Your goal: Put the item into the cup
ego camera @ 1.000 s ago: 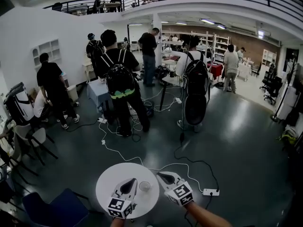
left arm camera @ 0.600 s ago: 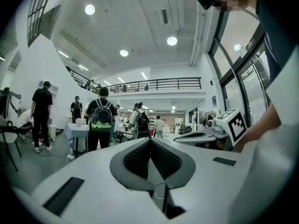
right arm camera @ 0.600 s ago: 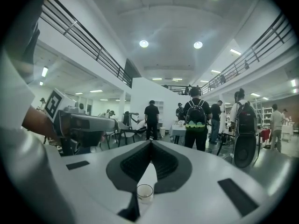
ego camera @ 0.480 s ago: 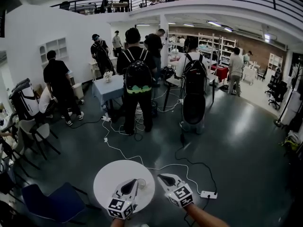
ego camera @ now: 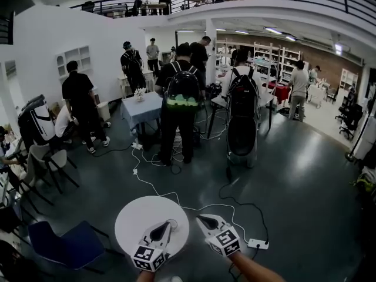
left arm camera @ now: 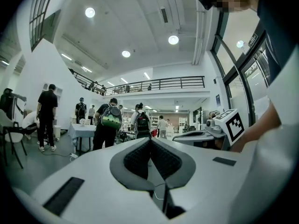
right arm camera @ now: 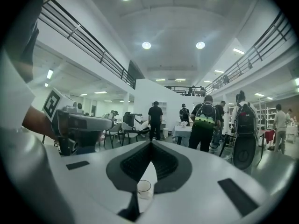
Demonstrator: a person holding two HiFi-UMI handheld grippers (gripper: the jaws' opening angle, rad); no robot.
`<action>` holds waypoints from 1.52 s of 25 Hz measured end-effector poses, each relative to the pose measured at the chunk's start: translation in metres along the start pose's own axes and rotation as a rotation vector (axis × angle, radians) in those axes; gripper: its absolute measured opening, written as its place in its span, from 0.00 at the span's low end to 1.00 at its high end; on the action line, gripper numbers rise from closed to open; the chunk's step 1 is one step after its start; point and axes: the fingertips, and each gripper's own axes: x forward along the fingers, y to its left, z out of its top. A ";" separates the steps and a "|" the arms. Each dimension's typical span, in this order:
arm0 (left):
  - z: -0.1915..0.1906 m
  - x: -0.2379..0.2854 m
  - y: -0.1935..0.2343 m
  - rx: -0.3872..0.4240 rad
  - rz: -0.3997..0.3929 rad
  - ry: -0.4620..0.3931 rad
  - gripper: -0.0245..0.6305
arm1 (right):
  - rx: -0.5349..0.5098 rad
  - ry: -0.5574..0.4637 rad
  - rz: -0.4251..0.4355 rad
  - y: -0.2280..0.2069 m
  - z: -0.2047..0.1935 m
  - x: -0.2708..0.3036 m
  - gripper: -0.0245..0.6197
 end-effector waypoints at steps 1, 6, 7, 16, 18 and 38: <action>-0.001 -0.001 -0.004 0.000 0.005 0.000 0.06 | 0.000 -0.002 0.003 -0.001 -0.001 -0.004 0.06; -0.013 0.003 -0.021 0.003 0.023 0.015 0.06 | 0.006 -0.011 0.017 -0.009 -0.010 -0.016 0.06; -0.015 0.004 -0.025 0.004 0.025 0.019 0.06 | 0.009 -0.011 0.019 -0.011 -0.012 -0.020 0.06; -0.027 0.000 -0.060 0.005 0.051 0.041 0.06 | 0.030 -0.016 0.034 -0.022 -0.025 -0.053 0.06; -0.034 0.000 -0.064 0.002 0.056 0.046 0.06 | 0.033 -0.014 0.037 -0.024 -0.032 -0.056 0.06; -0.022 0.006 -0.082 0.011 0.059 0.047 0.06 | 0.059 -0.044 0.005 -0.048 -0.021 -0.078 0.06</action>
